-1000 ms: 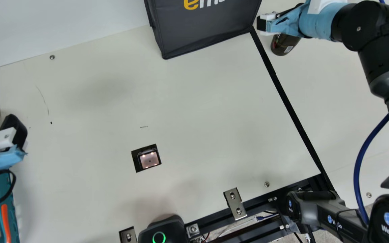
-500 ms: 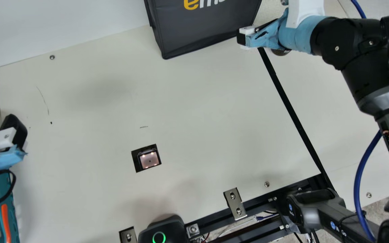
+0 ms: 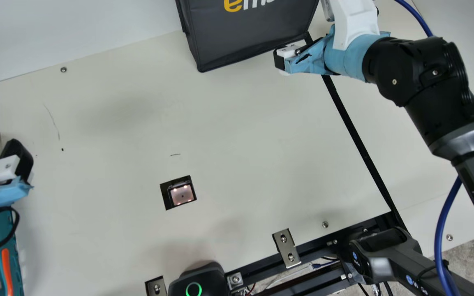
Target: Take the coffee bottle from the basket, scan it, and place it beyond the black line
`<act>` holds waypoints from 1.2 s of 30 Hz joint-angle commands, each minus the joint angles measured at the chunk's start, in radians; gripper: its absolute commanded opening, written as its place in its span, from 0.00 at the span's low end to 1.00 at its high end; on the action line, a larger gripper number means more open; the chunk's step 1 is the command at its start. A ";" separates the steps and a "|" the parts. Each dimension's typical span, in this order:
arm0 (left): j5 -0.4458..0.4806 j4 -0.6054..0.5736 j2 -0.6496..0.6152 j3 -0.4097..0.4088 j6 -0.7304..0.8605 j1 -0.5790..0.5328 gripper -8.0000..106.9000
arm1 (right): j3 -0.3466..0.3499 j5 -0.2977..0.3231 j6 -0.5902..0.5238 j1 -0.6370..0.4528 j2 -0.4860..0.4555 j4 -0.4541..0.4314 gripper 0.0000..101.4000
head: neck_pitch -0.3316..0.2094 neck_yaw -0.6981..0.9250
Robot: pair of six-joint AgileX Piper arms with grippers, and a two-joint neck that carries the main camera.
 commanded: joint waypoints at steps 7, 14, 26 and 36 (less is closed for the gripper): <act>0.123 -0.020 -0.037 -0.063 0.041 0.022 0.85 | -0.024 0.123 0.004 0.004 -0.121 -0.024 0.90 | -0.026 0.161; 0.245 -0.040 -0.074 -0.125 0.083 0.043 0.85 | -0.049 0.245 0.007 0.008 -0.242 -0.049 0.90 | -0.026 0.324; 0.455 -0.074 -0.138 -0.233 0.153 0.080 0.85 | -0.091 0.455 0.014 0.015 -0.449 -0.090 0.90 | -0.026 0.347; 0.630 -0.103 -0.191 -0.322 0.212 0.110 0.85 | -0.106 0.540 0.017 0.016 -0.528 -0.105 0.90 | -0.026 0.347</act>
